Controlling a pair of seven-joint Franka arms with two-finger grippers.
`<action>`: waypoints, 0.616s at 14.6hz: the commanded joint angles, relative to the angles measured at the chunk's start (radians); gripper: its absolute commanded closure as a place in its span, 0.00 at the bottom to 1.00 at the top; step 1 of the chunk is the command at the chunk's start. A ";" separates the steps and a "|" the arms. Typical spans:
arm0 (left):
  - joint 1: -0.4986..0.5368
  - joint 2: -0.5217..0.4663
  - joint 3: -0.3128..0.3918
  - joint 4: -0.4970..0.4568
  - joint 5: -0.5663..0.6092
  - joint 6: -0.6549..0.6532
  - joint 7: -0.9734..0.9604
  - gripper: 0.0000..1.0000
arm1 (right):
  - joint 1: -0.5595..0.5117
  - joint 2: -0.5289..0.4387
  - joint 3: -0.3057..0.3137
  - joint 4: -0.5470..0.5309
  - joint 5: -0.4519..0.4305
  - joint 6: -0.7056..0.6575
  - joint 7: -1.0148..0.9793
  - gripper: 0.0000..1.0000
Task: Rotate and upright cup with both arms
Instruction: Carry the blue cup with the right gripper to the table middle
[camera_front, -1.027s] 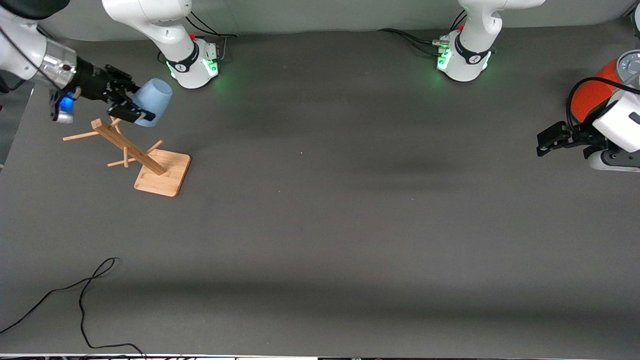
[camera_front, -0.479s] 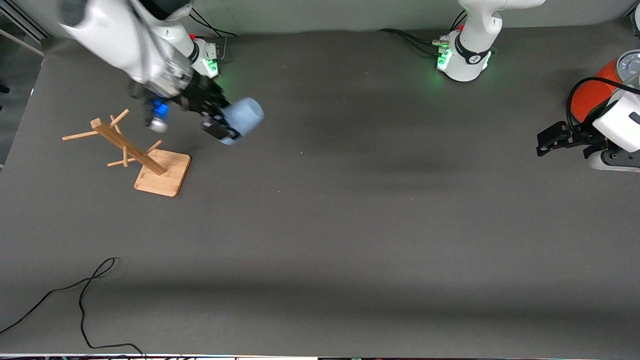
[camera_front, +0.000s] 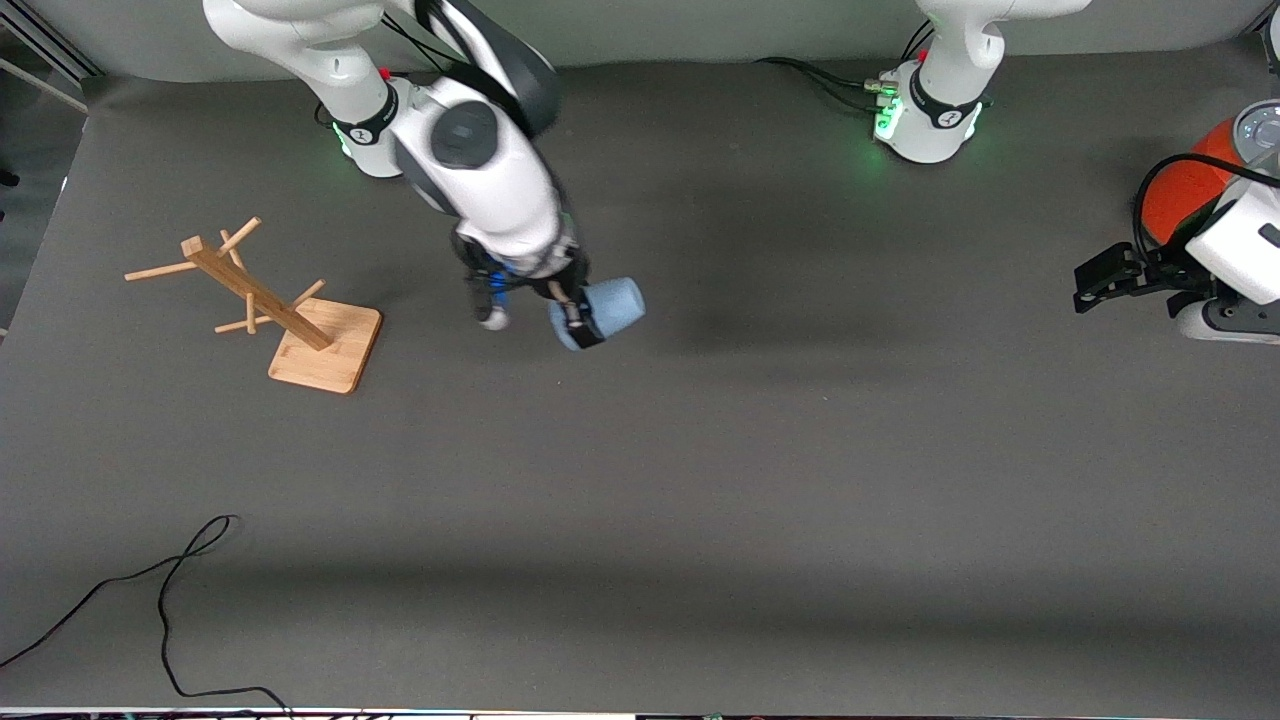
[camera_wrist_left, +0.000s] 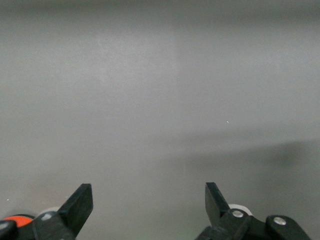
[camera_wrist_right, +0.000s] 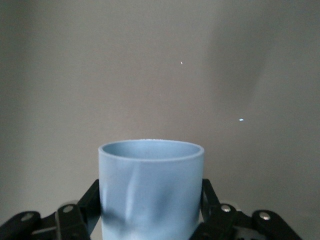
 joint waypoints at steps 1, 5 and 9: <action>-0.003 0.000 -0.004 0.014 0.011 -0.014 0.010 0.00 | 0.083 0.135 0.004 0.079 -0.160 -0.004 0.177 0.49; 0.003 0.000 -0.003 0.012 0.011 -0.015 0.010 0.00 | 0.178 0.241 -0.002 0.068 -0.263 -0.085 0.308 0.49; 0.004 -0.003 -0.003 0.009 0.000 -0.019 -0.019 0.00 | 0.230 0.367 -0.002 0.070 -0.386 -0.122 0.394 0.49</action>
